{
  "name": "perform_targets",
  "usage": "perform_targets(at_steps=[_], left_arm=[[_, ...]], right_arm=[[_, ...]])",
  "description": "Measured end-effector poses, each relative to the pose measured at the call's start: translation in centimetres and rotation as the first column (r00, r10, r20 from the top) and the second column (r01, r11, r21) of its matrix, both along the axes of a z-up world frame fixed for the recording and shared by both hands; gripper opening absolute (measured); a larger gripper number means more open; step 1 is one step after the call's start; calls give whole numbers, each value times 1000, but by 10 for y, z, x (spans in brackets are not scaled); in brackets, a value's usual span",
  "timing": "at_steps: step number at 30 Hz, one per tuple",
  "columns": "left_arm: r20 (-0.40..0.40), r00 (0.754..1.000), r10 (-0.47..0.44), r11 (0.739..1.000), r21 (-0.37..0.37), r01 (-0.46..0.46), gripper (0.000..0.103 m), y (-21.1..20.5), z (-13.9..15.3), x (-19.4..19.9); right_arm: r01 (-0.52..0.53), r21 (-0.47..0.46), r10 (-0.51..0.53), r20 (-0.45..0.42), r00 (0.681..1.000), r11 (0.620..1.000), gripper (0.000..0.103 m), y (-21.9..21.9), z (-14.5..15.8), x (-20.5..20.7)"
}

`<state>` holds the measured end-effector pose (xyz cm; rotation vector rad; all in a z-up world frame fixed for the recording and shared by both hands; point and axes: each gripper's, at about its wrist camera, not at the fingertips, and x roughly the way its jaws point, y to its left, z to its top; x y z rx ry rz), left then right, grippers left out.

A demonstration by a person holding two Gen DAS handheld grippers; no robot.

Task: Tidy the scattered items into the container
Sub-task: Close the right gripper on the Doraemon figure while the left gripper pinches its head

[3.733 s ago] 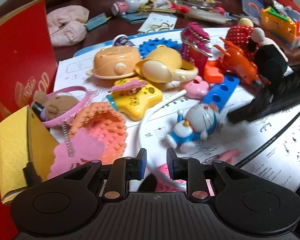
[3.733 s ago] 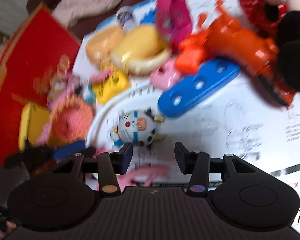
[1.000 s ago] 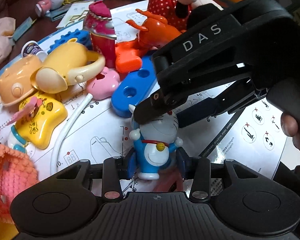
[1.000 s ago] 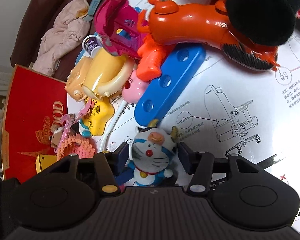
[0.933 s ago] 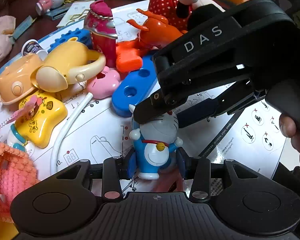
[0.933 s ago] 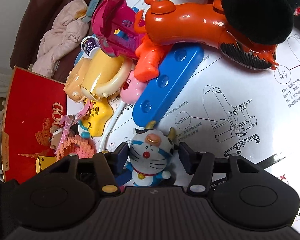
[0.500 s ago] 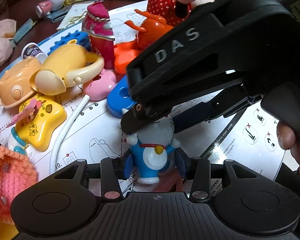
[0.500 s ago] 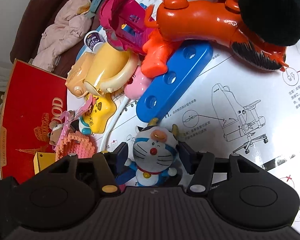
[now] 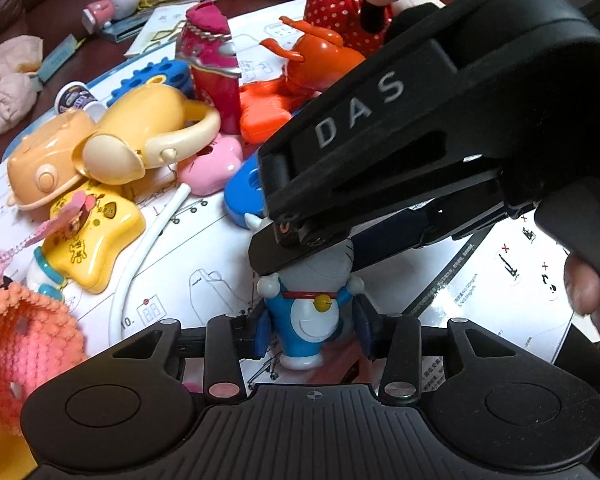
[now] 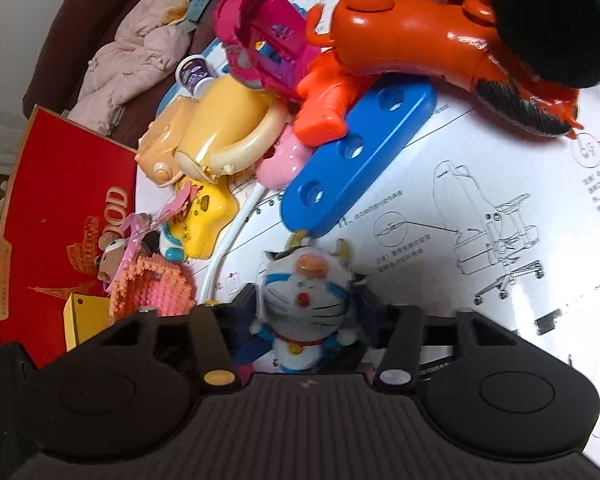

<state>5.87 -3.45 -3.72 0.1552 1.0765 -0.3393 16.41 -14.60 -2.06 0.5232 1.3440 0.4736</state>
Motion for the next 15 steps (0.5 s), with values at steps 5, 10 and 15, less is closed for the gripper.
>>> perform_targets(at_steps=[5, 10, 15], left_arm=[[6, 1000, 13, 1000, -18, -12, 42, 3, 4, -3], [-28, 998, 50, 992, -111, -53, 41, 15, 6, -3], [-34, 998, 52, 994, -91, -55, 41, 12, 3, -5]], right_arm=[[-12, -9, 12, 24, 1000, 1000, 56, 2, 5, -5], [23, 39, -22, -25, 999, 999, 56, -6, 2, -3], [24, 23, -23, -14, 1000, 999, 58, -4, 2, -5]])
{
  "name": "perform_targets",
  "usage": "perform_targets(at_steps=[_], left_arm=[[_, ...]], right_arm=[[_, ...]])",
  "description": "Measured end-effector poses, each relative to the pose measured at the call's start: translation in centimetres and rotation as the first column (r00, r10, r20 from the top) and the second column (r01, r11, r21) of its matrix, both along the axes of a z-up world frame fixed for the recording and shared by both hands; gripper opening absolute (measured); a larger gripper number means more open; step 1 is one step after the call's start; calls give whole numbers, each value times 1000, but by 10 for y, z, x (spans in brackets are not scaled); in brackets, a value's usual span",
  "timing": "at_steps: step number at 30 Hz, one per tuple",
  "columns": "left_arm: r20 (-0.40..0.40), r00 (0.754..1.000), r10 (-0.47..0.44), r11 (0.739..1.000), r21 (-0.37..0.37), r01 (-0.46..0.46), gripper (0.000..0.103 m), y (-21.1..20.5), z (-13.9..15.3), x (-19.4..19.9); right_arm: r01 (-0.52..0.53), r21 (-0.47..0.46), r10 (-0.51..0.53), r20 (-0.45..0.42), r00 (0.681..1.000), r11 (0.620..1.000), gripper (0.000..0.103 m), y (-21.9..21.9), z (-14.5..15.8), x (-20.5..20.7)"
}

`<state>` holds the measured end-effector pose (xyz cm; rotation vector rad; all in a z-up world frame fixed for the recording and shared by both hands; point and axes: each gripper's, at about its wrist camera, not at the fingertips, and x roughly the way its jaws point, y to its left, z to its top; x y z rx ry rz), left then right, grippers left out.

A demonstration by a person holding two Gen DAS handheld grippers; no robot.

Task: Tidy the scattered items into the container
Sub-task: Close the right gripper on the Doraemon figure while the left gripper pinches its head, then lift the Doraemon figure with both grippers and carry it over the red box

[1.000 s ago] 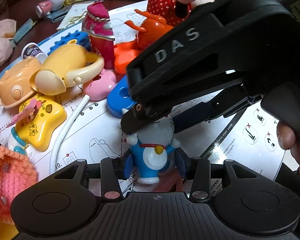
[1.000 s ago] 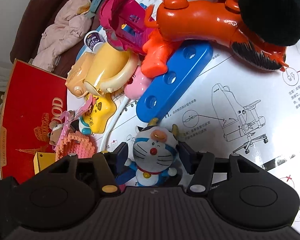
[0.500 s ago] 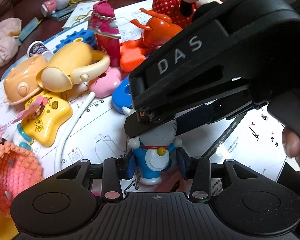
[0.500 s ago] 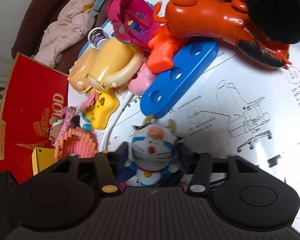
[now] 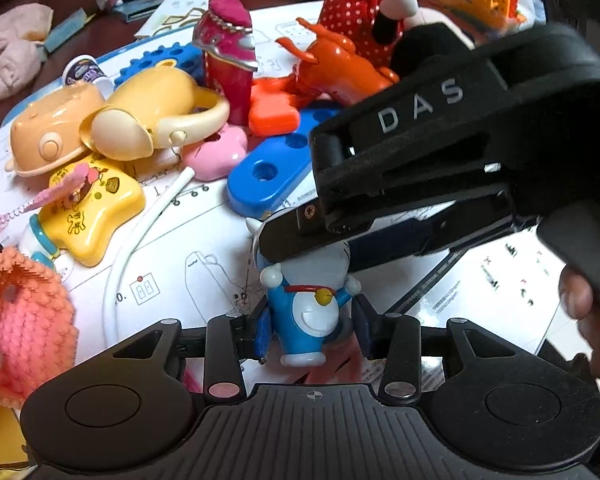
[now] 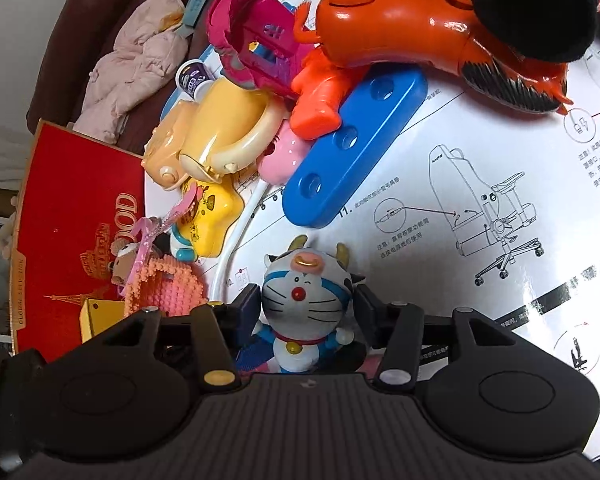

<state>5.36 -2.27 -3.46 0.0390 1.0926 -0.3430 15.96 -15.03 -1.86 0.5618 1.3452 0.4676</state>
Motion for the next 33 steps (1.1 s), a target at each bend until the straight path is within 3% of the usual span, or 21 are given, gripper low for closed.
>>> perform_targets(at_steps=[8, 11, 12, 16, 20, 22, 28, 33], left_arm=[[6, 1000, -25, 999, 23, 25, 42, -3, -2, -3], [5, 999, -34, 999, 32, 34, 47, -5, -2, -1], [4, 999, -34, 999, 31, 34, 57, -5, -2, -1], [1, 1000, -23, 999, 24, 23, 58, -6, -2, 2], [-1, 1000, -26, 999, 21, 26, 59, -6, -2, 2], [10, 1000, -28, 999, 39, 28, 45, -7, -2, 1], [19, 999, -36, 998, 42, 35, 43, -9, -2, -1], [15, 1000, -25, 999, 35, 24, 43, -7, -2, 0]], right_arm=[[11, -5, -12, -16, 1000, 1000, 59, 1, -5, 2], [15, -4, -15, -16, 1000, 1000, 60, 1, -5, 3], [7, -14, -7, -6, 1000, 1000, 57, 2, -5, 3], [-37, -54, 40, 51, 998, 998, 56, 9, 1, -1], [-41, -50, 43, 44, 998, 998, 56, 8, -1, 2], [-38, -45, 39, 40, 998, 998, 56, 7, -2, 2], [-14, -19, 14, -1, 1000, 1000, 57, 1, -5, 6], [-30, -42, 32, 38, 999, 999, 56, 6, -2, 3]])
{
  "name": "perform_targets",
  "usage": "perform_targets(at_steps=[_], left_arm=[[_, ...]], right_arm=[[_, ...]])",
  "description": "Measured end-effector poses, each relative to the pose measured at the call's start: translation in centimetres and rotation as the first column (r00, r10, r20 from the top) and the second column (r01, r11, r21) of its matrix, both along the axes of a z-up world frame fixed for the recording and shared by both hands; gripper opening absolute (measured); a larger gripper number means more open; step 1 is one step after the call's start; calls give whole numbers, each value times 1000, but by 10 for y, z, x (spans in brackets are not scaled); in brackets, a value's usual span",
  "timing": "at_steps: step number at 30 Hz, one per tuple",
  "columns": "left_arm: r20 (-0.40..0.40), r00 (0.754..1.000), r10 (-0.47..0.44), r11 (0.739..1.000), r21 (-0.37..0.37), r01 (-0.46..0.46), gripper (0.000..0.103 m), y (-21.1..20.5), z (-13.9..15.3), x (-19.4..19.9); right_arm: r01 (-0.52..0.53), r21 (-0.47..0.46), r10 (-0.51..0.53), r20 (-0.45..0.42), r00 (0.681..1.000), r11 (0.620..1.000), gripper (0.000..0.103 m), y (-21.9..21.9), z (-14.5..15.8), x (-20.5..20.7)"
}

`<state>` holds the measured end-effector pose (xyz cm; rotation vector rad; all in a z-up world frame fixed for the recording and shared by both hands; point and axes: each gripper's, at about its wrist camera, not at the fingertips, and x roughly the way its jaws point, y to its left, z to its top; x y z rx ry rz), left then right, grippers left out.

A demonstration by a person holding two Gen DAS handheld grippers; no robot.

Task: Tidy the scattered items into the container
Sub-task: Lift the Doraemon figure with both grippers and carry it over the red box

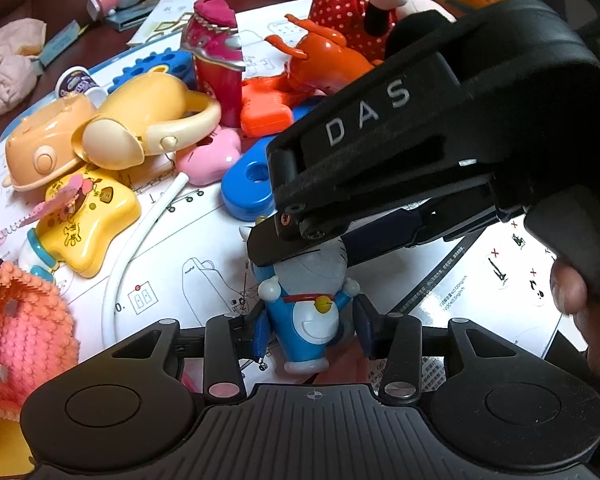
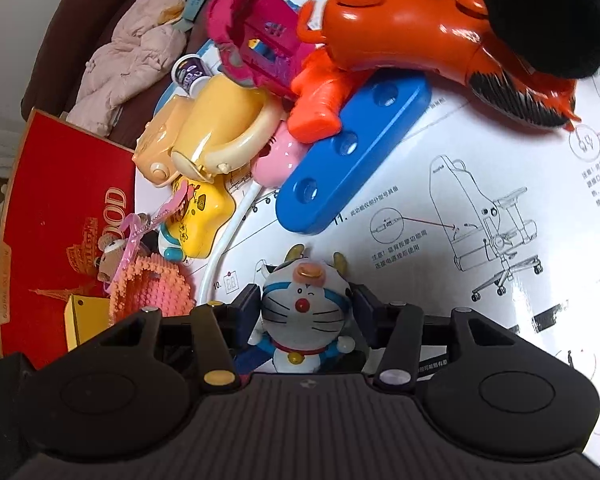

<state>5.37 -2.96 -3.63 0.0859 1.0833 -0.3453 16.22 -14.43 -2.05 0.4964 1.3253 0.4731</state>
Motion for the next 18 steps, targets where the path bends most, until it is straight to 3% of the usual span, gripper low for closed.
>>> perform_targets(at_steps=[18], left_arm=[[81, 997, 15, 998, 54, -19, 42, -7, 36, -14]], right_arm=[[-14, 35, 10, 86, 996, 999, 56, -2, 35, -10]])
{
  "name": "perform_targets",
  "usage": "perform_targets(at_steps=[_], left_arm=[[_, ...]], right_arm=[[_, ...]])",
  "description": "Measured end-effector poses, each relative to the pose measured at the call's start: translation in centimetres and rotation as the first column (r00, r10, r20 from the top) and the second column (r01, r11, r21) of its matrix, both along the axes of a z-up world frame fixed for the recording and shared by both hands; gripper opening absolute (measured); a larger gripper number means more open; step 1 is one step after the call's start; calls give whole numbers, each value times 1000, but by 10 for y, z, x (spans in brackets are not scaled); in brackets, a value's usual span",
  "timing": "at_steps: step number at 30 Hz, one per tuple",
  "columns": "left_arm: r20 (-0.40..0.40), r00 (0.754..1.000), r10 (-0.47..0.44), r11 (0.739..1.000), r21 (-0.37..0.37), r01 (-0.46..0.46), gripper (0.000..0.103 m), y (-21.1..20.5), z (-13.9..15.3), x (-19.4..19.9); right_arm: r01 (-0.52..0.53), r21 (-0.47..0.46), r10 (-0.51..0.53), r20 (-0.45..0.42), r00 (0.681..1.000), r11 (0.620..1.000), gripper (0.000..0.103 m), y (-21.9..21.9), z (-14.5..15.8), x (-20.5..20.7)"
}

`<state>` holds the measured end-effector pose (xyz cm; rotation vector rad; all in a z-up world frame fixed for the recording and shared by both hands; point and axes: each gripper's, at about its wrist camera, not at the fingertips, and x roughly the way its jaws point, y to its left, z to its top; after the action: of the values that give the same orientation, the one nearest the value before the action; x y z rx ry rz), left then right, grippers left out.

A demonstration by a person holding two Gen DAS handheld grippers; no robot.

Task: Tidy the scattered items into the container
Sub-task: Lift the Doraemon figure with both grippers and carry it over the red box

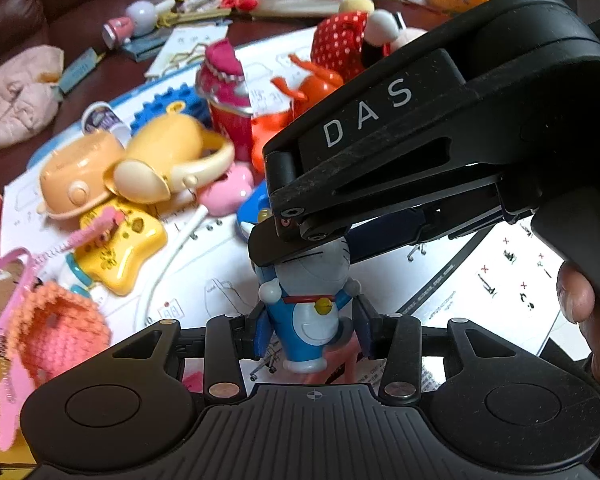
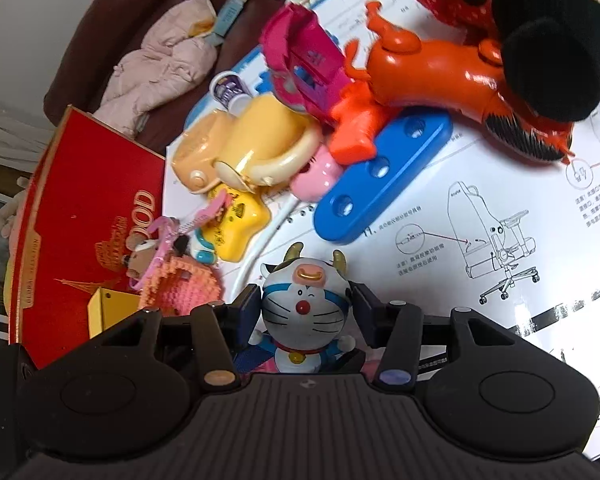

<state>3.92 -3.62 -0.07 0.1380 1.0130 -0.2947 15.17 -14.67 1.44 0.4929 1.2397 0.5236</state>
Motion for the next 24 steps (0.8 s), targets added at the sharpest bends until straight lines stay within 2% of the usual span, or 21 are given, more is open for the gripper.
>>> perform_targets(at_steps=[14, 19, 24], left_arm=[[161, 986, 40, 998, 34, -46, 43, 4, 75, -15], [233, 969, 87, 994, 43, -100, 43, 18, 111, -26], [318, 934, 161, 980, 60, -189, 43, 46, 152, -42]], right_arm=[[-47, 39, 39, 185, 982, 998, 56, 9, 78, -12], [-101, 57, 83, 261, 962, 993, 56, 27, 114, -17], [-197, 79, 158, 352, 923, 977, 56, 64, 156, -21]])
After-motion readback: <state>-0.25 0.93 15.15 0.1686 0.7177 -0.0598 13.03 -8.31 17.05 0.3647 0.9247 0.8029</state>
